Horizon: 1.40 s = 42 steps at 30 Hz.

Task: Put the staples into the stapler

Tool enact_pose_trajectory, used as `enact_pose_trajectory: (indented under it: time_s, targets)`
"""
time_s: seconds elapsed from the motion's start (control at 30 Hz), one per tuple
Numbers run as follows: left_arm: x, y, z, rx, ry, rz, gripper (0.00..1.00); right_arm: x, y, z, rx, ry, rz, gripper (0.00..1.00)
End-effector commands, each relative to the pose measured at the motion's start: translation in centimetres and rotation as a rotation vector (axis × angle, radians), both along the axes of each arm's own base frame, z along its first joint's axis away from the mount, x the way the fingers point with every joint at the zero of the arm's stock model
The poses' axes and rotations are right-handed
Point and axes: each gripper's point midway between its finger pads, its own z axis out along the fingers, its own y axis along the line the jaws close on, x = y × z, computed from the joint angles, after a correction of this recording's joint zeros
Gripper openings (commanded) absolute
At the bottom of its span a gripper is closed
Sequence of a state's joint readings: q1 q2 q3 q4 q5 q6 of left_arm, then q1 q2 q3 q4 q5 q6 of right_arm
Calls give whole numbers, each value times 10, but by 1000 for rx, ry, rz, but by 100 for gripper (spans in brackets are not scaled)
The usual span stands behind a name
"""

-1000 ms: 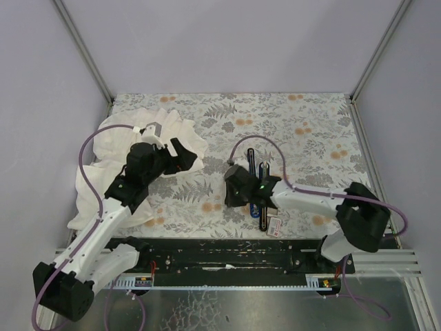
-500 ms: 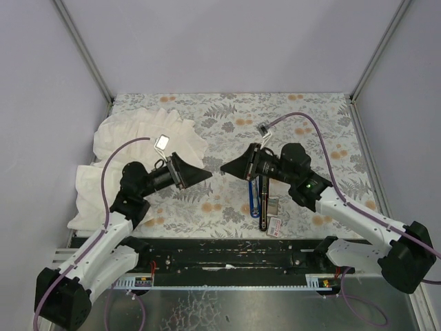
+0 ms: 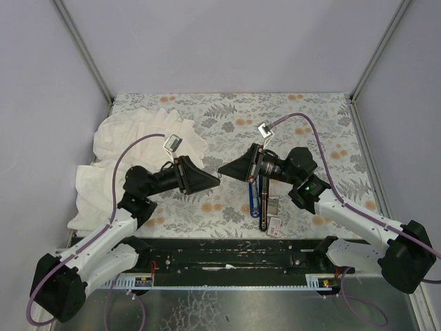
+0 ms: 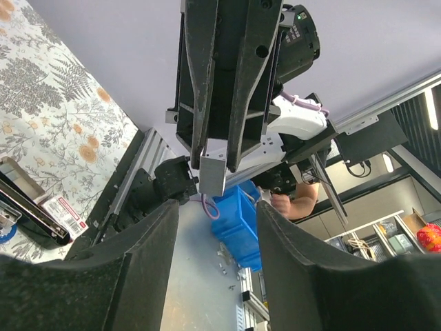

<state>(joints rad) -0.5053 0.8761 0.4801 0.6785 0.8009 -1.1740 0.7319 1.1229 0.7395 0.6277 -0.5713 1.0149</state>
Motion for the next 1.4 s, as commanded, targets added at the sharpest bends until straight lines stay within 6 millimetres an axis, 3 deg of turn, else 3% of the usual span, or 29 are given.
enact_pose_trajectory:
  time_s: [0.0, 0.37, 0.83, 0.97, 1.07, 1.13, 1.3, 1.37]
  targets:
    - [-7, 1, 31, -85, -89, -10, 46, -9, -3, 21, 67, -54, 40, 23]
    - [-2, -1, 33, -103, -74, 10, 43, -13, -1, 17, 82, -34, 74, 23]
    - [6, -1, 28, -105, -21, 50, 12, -15, -3, 11, 73, -21, 69, 22]
    - [9, -2, 18, -80, 9, 62, 5, -13, -5, 7, 57, -25, 50, 32]
    - [15, -4, -1, -6, 46, 86, 2, -8, -9, 0, 12, -35, -2, 56]
    - [21, -4, -25, 98, 80, 125, 1, -3, -14, -6, -39, -51, -52, 70]
    - [33, 7, -102, 458, 173, 246, 0, 12, -37, -26, -183, -79, -199, 91]
    - [33, 8, -129, 561, 235, 266, 0, 19, -48, -34, -246, -88, -270, 96]
